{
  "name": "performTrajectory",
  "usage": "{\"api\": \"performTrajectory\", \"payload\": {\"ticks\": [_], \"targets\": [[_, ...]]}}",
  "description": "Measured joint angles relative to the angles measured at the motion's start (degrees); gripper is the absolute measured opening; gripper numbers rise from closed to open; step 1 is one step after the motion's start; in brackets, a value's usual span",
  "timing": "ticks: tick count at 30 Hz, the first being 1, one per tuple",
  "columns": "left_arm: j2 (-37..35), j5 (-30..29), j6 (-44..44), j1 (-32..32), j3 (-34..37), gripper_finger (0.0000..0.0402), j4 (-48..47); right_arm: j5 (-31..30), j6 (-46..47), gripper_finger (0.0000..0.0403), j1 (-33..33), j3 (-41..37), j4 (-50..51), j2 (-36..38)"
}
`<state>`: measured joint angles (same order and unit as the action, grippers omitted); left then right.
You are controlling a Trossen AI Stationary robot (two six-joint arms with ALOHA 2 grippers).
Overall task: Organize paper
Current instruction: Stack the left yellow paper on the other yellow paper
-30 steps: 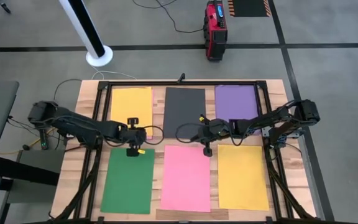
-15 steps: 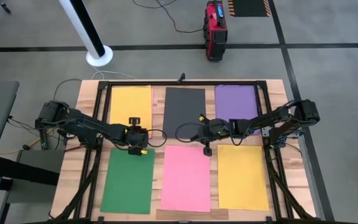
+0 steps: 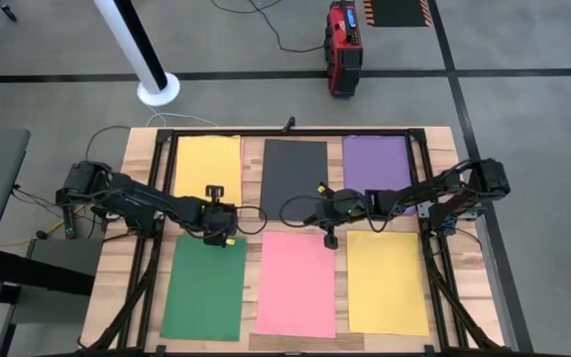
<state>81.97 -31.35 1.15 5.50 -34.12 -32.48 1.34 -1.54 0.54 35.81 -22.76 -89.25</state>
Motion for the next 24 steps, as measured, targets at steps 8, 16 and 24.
{"api": "performTrajectory", "payload": {"ticks": [8, 16, 24], "targets": [[-0.3, -0.5, -1.6, 0.0, -2.2, 0.0001, -4.4, -1.5, 0.0, 0.0, 0.0, 0.0, 0.0, 0.0], [-1.1, -0.9, -2.6, 0.0, -3.1, 0.0, -6.9, -1.6, 0.0, 0.0, 0.0, 0.0, 0.0, 0.0], [-6.6, -0.7, -4.2, 0.2, -6.3, 0.0, -9.1, -1.6, -0.4, 0.0, 0.0, 0.0, 0.0, 0.0]]}}
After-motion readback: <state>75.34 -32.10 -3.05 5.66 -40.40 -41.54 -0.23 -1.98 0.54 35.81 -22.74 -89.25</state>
